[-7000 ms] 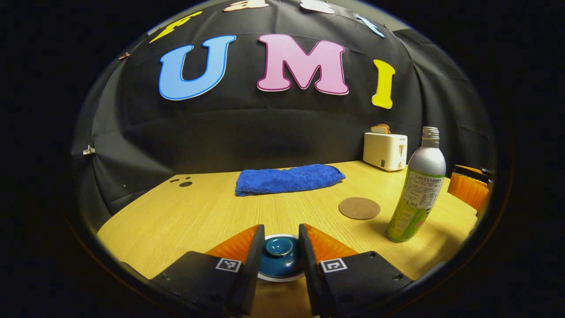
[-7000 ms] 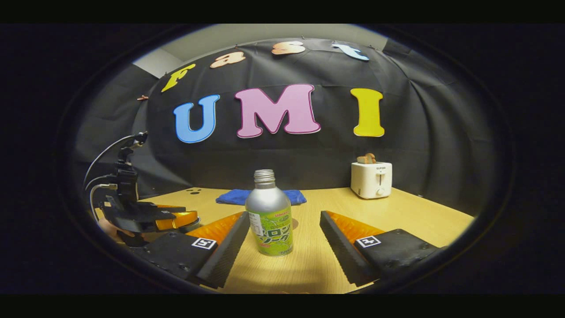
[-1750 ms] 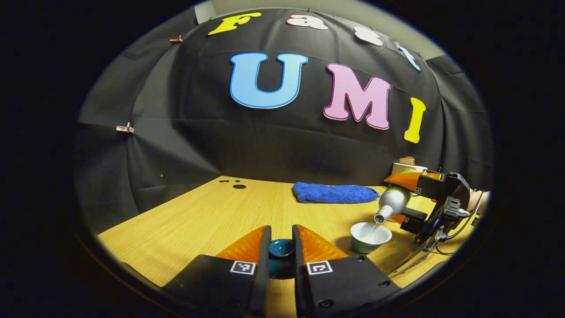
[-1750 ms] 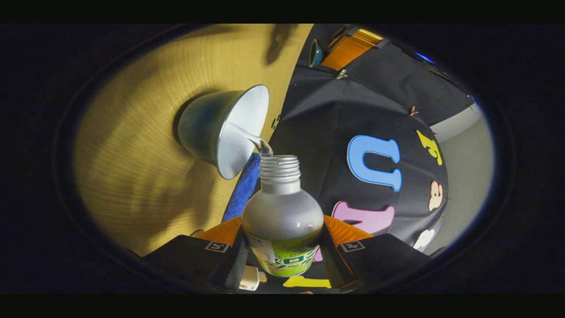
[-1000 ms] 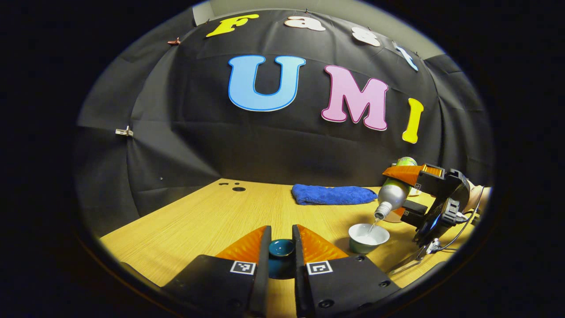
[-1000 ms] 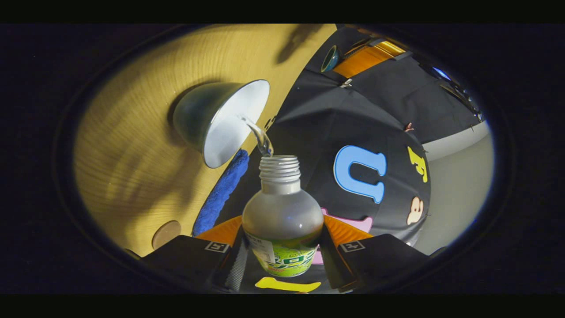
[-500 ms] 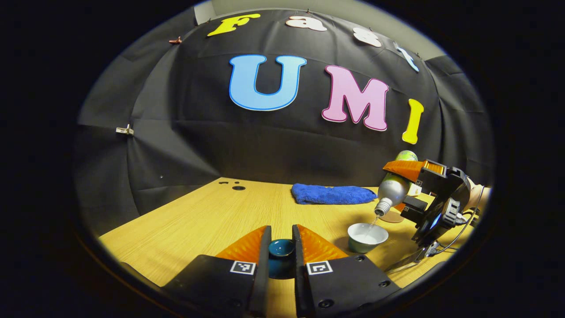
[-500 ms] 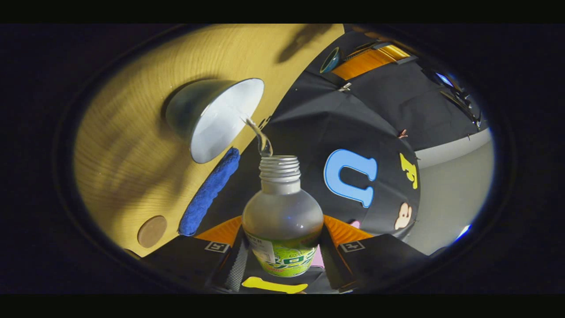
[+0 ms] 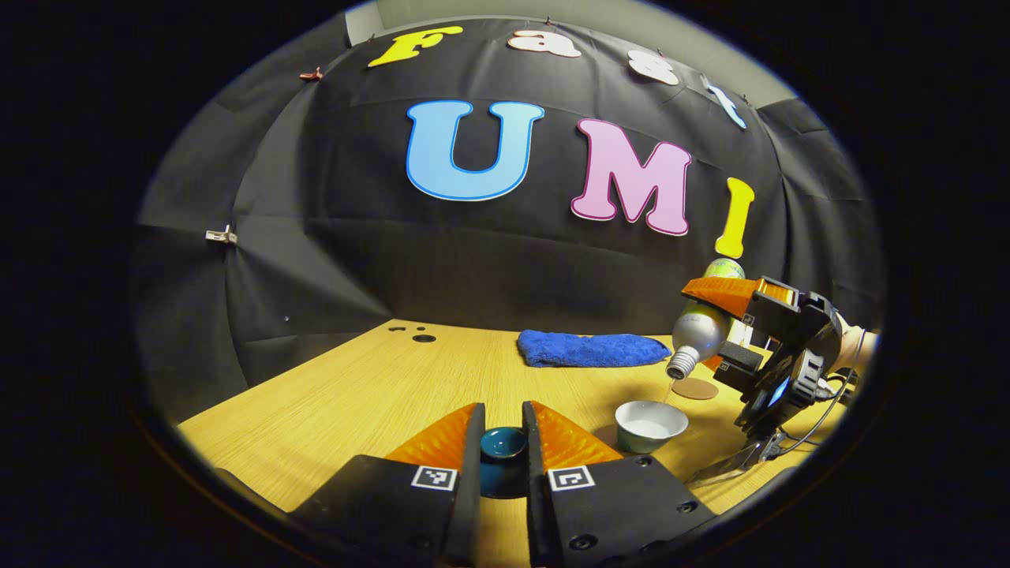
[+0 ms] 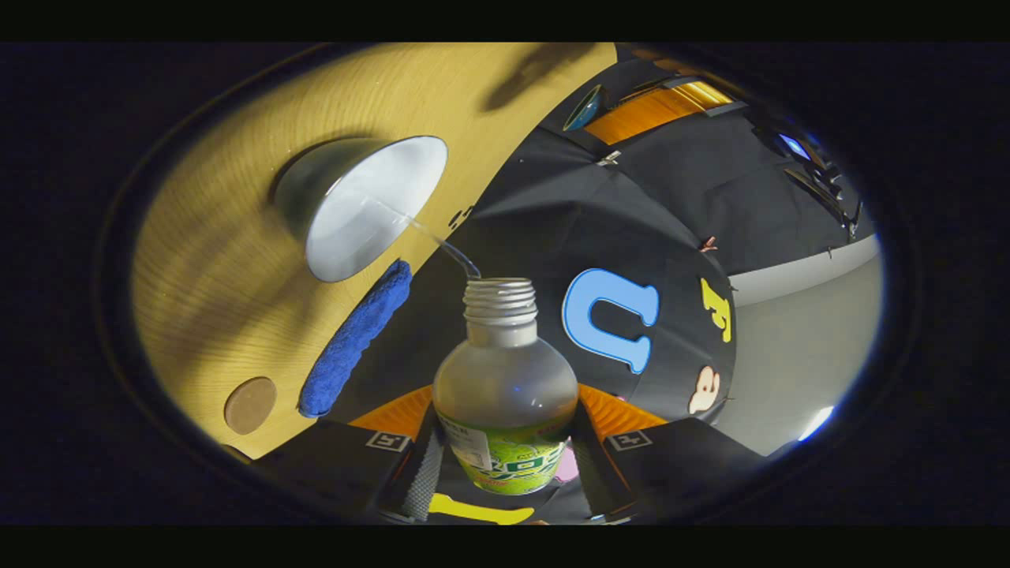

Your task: Open the teacup lid with one hand, grasp the water bottle and pour water into the teacup with the other hand; after pouring, place the water bottle on the coaster and then close the teacup lid.

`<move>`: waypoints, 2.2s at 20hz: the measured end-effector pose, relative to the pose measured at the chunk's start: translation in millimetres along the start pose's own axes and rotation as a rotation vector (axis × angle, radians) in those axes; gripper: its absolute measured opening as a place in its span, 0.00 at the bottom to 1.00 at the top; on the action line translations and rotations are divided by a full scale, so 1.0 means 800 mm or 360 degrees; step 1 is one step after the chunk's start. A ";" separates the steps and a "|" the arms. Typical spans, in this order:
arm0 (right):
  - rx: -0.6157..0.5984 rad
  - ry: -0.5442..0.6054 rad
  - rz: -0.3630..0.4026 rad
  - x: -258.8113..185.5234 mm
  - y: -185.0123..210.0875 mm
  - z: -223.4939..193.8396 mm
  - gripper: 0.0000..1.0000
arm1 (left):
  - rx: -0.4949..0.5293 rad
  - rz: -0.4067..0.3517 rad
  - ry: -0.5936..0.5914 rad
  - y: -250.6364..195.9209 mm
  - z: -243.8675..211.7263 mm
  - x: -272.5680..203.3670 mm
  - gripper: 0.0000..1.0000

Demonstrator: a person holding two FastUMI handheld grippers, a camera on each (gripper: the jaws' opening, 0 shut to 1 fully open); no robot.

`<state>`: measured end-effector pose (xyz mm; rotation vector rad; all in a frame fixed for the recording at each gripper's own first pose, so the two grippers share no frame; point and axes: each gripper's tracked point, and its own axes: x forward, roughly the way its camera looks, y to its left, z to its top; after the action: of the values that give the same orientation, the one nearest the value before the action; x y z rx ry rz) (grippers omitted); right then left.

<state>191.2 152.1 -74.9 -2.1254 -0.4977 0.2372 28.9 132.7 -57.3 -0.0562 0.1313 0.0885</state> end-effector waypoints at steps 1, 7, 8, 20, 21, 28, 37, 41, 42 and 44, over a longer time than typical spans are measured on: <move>-0.0009 0.0000 -0.0005 0.002 -0.002 0.001 0.75 | 0.0001 0.0001 -0.0002 0.001 0.001 0.000 0.28; -0.0037 0.0002 -0.0018 0.004 -0.005 0.001 0.75 | 0.0004 0.0000 0.0001 -0.002 0.001 0.000 0.28; -0.0034 0.0006 -0.0020 0.003 -0.005 0.000 0.75 | 0.0003 0.0000 0.0001 -0.002 0.001 0.000 0.28; -0.0037 0.0022 -0.0038 0.005 -0.012 0.001 0.75 | 0.0015 -0.0001 -0.0007 -0.004 0.005 -0.003 0.28; -0.0035 0.0023 -0.0039 0.006 -0.011 0.001 0.75 | 0.0011 -0.0002 -0.0007 -0.004 0.005 -0.004 0.28; 0.0001 0.0023 -0.0033 0.003 -0.009 0.004 0.75 | 0.0001 0.0036 0.0000 -0.003 0.006 -0.005 0.28; 0.0404 0.0168 0.0051 -0.009 0.004 -0.021 0.75 | 0.0057 0.0044 -0.0019 -0.003 0.014 -0.012 0.28; 0.1052 0.0328 0.0164 -0.021 0.016 -0.048 0.75 | 0.0065 0.0037 -0.0039 -0.010 0.021 -0.018 0.28; 0.1196 0.0381 0.0186 -0.024 0.018 -0.058 0.75 | 0.0066 0.0029 -0.0042 -0.012 0.023 -0.020 0.28; 0.1481 0.0487 0.0235 -0.031 0.023 -0.079 0.75 | 0.0070 0.0021 -0.0049 -0.020 0.027 -0.021 0.28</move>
<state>196.0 85.2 -55.0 -1.2475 -0.0142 0.1724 16.4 116.3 -32.9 -0.0100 0.1030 0.0993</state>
